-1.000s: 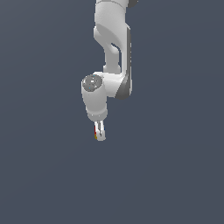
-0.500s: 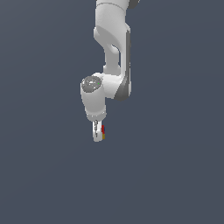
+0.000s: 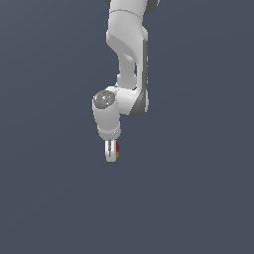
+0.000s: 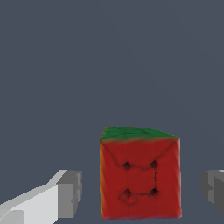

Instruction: Pick up the object and move it to a goal position.

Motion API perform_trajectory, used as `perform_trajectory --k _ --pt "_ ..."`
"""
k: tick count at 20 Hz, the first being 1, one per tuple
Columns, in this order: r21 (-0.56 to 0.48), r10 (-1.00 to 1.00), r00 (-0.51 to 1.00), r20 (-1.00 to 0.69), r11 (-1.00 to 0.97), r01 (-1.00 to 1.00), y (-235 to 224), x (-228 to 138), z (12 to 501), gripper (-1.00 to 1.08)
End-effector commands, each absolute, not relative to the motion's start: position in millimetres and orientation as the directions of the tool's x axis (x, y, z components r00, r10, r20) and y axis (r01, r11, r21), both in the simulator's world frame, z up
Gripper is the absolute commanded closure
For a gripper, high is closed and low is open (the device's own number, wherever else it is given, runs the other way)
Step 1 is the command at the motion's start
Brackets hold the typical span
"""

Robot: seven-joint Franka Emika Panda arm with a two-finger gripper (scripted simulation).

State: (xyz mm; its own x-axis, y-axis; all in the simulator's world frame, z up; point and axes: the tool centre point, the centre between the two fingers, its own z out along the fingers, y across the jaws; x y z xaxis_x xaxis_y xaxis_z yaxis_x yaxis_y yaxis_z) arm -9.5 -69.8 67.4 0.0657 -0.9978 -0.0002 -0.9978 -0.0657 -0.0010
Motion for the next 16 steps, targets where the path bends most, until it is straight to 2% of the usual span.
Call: perform_trajectory --k 1,9,10,16 --pt "0.0 -0.998 0.064 0.0 -0.064 -0.998 -70.0 -10.5 54.0 -0.92" --pt "0.0 -0.998 0.063 0.0 -0.063 -0.998 -69.8 -9.7 33.0 -0.92" --pt "0.0 -0.998 0.063 0.0 -0.063 -0.998 -69.8 -9.7 33.0 1.08" --pt "0.0 -0.998 0.063 0.0 -0.063 -0.998 -69.8 -9.7 33.0 1.08"
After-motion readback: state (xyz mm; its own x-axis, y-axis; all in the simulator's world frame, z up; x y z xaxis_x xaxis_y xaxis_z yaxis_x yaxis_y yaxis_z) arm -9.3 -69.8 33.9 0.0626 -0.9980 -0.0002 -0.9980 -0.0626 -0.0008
